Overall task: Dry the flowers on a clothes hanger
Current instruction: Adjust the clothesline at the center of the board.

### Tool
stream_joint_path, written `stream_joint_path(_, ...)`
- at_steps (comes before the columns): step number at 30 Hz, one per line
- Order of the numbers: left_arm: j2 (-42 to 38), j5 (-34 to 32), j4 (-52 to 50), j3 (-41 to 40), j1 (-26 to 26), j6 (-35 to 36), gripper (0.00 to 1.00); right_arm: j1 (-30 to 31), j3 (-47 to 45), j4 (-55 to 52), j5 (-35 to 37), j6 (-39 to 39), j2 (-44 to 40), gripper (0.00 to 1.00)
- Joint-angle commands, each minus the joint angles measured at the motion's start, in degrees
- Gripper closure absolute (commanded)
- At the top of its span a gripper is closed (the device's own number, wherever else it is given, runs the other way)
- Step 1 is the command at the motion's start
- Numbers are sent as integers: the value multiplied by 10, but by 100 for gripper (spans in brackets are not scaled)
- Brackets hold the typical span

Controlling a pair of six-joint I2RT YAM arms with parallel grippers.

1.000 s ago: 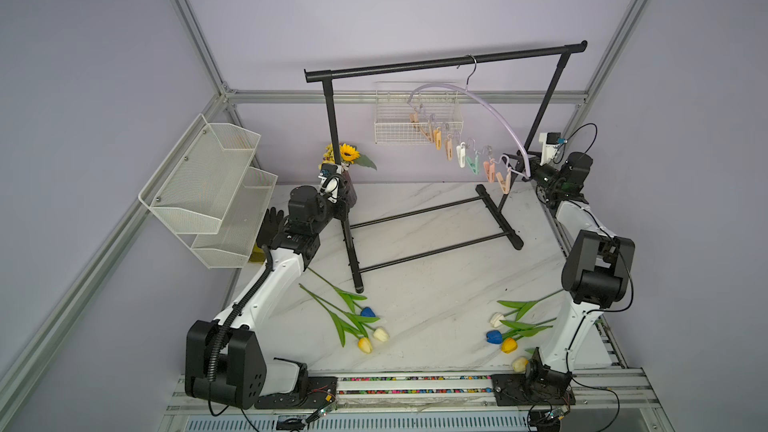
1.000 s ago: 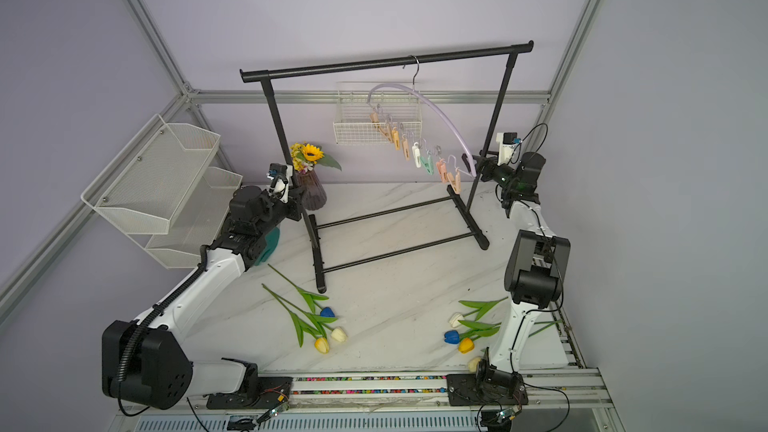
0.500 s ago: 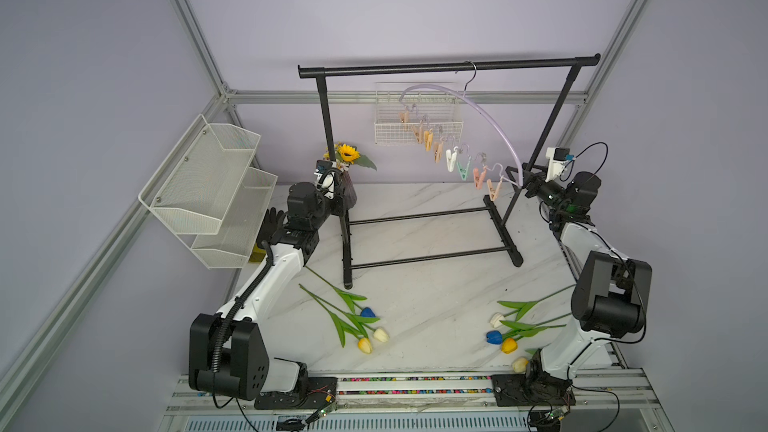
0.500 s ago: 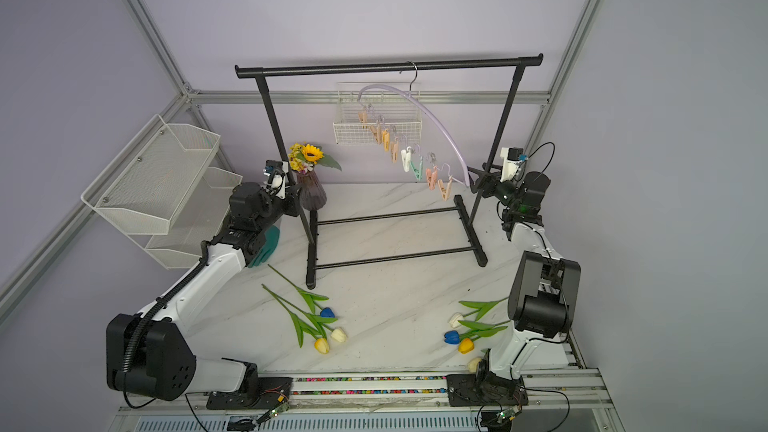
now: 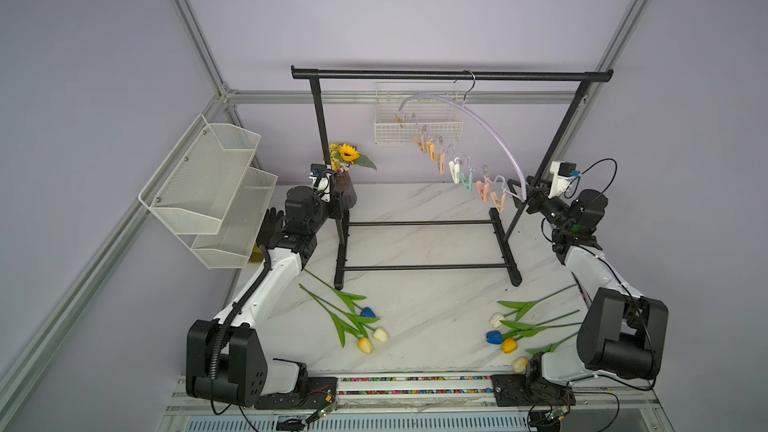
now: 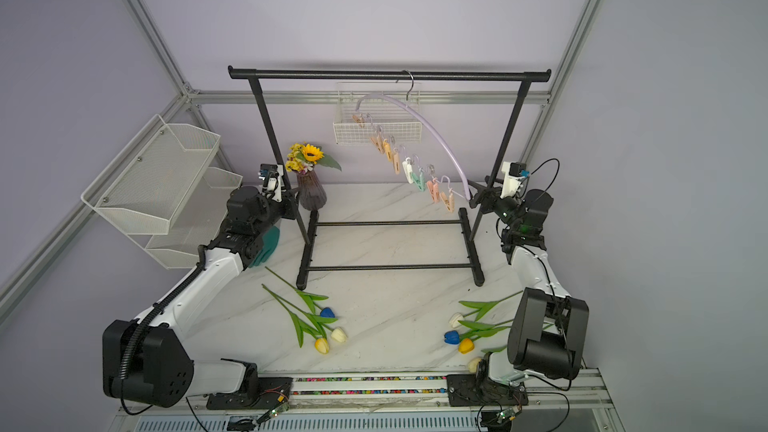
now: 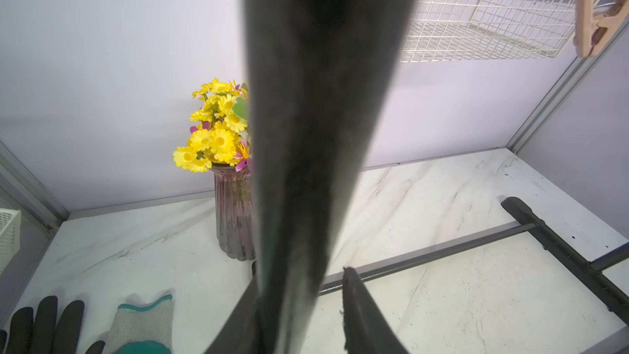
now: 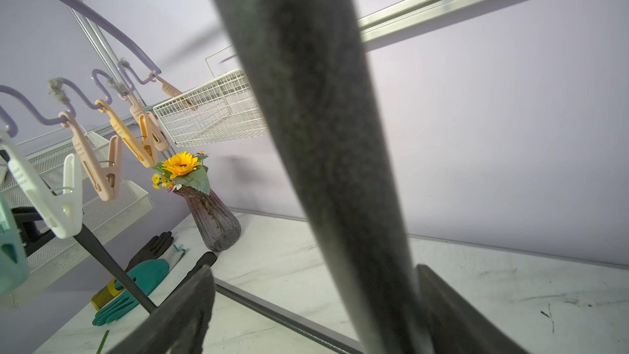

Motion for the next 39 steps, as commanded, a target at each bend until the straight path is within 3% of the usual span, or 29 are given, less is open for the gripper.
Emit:
stream_joint_path(1,-16,27,-23,-11,-5,-21,62,13,-14,-40,1,-8,-31,8)
stream_joint_path(11,-46,13,-23,-34,-3,-32,42,13,-30,-104,42,-2,-72,6)
stream_joint_path(14,-52,-6,-39,-27,-2,-49,30,13,-18,-153,80,-2,-87,4)
stream_joint_path(18,-72,-11,-41,-41,-2,-79,5,13,-23,-171,118,-12,-105,3)
stream_joint_path(26,-159,-119,-72,-102,-2,-177,2,13,-55,-221,273,-6,-169,3)
stream_joint_path(33,-218,-200,-180,-155,-12,-364,11,13,-20,-421,518,94,-212,3)
stream_joint_path(39,-231,-242,-286,-175,-23,-416,2,12,-10,-493,499,160,-252,3)
